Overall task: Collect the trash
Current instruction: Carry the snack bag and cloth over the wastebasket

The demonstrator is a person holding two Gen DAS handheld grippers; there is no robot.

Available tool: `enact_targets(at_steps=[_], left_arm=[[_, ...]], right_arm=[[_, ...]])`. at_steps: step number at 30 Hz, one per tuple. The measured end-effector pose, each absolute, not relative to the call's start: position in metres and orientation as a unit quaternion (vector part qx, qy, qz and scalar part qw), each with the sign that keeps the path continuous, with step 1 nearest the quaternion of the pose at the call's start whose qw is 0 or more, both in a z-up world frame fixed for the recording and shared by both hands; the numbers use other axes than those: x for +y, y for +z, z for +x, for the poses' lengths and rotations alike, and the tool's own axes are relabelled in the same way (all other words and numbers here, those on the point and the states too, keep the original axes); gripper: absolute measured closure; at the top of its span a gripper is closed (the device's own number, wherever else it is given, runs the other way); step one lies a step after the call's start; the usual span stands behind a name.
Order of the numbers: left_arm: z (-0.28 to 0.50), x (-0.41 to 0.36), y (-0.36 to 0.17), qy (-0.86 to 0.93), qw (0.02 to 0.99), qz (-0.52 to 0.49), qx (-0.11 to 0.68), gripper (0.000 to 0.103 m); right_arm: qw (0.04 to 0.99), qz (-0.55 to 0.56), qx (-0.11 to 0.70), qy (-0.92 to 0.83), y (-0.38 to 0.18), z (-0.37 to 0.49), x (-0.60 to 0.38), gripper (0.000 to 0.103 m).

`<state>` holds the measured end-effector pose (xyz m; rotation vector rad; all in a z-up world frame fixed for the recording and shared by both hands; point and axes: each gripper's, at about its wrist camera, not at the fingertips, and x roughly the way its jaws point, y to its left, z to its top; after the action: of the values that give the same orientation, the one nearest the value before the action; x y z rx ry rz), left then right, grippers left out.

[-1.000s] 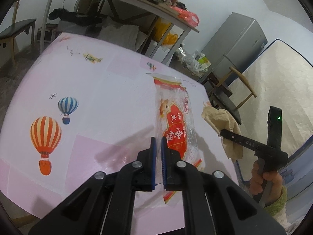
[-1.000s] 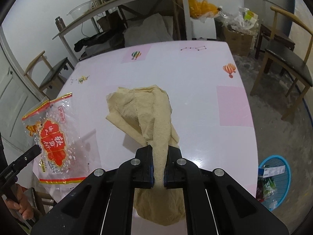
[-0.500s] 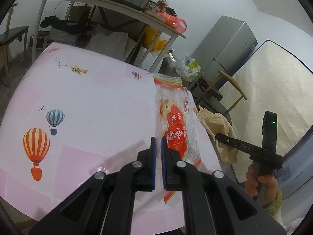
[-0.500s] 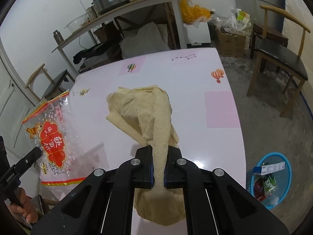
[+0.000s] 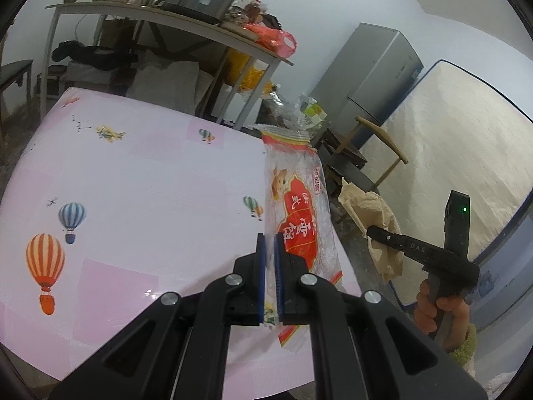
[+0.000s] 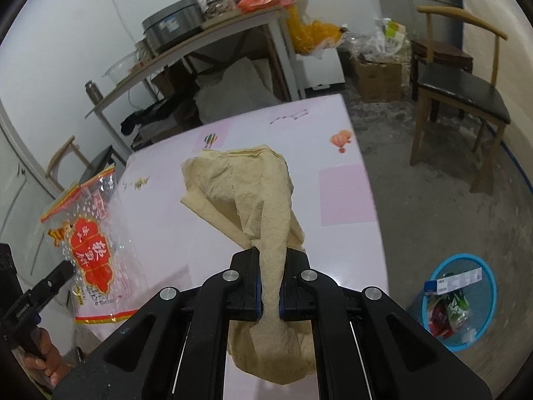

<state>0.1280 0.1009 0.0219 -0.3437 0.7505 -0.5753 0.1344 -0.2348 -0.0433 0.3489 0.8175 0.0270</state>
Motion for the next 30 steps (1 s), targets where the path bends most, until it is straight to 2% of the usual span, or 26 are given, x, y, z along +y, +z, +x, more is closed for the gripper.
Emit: enact_targets(at_steps=[6, 11, 19, 25, 30], left_arm=[[0.135, 0.067, 0.034, -0.323, 0.863, -0.149, 0.357, 0.099], [0.151, -0.004, 0.038, -0.394, 0.828, -0.121, 0.379, 0.099], [0.161, -0.149, 0.009, -0.463, 0.749, -0.073, 0.469, 0.099], [0.153, -0.27, -0.051, -0.46, 0.691, -0.029, 0.557, 0.099], [0.144, -0.359, -0.109, -0.442, 0.664, 0.024, 0.602, 0.099]], right_arm=[[0.914, 0.199, 0.347, -0.065, -0.017, 0.082, -0.292, 0.097], [0.901, 0.243, 0.32, -0.166, -0.02, 0.015, -0.36, 0.097], [0.825, 0.358, 0.346, -0.268, -0.11, -0.066, -0.449, 0.097], [0.774, 0.44, 0.351, -0.29, -0.174, -0.101, -0.488, 0.097], [0.751, 0.471, 0.353, -0.299, -0.2, -0.117, -0.506, 0.097]])
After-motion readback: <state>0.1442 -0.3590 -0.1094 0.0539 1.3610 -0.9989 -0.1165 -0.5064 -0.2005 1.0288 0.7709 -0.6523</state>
